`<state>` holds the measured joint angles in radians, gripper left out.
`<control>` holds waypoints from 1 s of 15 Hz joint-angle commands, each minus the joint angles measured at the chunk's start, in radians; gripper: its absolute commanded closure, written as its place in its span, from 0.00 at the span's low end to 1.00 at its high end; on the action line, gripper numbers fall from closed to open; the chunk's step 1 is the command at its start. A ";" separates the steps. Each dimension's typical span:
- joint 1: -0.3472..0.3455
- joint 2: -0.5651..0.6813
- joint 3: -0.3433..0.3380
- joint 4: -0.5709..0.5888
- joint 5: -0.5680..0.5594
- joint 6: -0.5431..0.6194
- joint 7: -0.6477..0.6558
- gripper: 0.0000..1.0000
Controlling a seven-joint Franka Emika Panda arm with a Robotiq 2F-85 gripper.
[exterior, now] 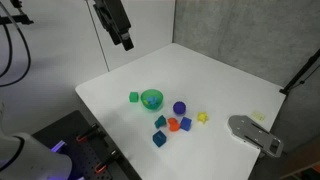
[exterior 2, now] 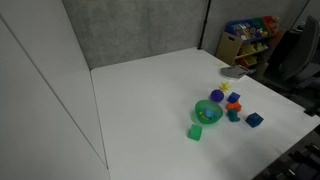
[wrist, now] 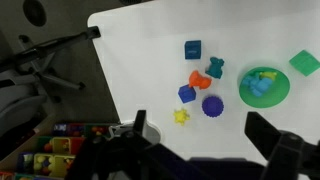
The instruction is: Pick up the orange toy on the worktop and put it in the green bowl
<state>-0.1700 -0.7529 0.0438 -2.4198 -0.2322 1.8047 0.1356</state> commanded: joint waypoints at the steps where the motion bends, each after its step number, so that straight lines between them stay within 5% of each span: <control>1: 0.021 0.001 -0.014 0.002 -0.011 -0.005 0.011 0.00; 15: 0.036 0.112 -0.047 0.072 0.032 0.074 0.011 0.00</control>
<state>-0.1480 -0.7048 0.0270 -2.4010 -0.2252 1.8574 0.1356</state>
